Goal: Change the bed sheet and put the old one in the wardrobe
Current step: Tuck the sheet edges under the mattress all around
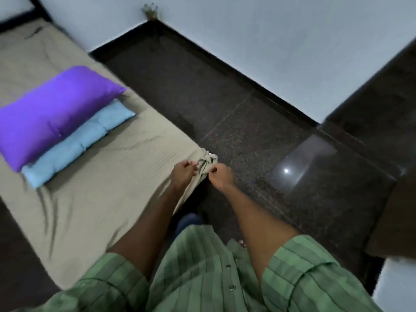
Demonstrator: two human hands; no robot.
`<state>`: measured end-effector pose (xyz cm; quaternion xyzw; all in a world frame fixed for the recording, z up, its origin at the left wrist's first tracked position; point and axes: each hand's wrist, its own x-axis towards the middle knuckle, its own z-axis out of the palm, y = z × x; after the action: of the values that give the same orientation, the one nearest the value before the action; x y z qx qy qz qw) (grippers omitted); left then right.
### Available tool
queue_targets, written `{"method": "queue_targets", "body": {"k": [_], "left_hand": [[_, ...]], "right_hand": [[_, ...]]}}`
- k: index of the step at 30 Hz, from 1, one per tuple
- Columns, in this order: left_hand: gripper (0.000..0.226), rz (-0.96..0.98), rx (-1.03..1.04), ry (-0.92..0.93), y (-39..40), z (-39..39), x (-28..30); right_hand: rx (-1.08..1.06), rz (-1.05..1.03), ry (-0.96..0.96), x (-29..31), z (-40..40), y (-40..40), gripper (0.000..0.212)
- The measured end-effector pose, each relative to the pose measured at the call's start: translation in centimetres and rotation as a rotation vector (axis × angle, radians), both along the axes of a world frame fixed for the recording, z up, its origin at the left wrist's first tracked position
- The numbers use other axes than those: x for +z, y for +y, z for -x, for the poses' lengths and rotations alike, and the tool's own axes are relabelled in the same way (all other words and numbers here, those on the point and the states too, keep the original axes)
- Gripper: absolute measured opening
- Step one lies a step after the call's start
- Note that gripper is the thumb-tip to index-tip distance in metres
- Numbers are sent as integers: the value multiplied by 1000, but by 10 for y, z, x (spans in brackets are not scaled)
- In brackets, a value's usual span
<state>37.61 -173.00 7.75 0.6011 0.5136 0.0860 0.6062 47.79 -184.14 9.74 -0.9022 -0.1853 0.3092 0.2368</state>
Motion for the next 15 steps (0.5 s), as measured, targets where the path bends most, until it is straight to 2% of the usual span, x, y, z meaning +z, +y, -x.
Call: {"method": "queue_targets", "body": {"k": [4, 7, 12, 15], "left_hand": [[12, -37, 199, 59, -12, -16, -17], [12, -28, 303, 98, 9, -47, -35], [8, -36, 238, 262, 33, -83, -69], [18, -18, 311, 371, 41, -83, -80]], "right_hand": [[349, 110, 7, -13, -50, 13, 22], [551, 95, -6, -12, -97, 60, 22], [779, 175, -6, -39, -137, 117, 21], [974, 185, 3, -48, -148, 145, 25]]}}
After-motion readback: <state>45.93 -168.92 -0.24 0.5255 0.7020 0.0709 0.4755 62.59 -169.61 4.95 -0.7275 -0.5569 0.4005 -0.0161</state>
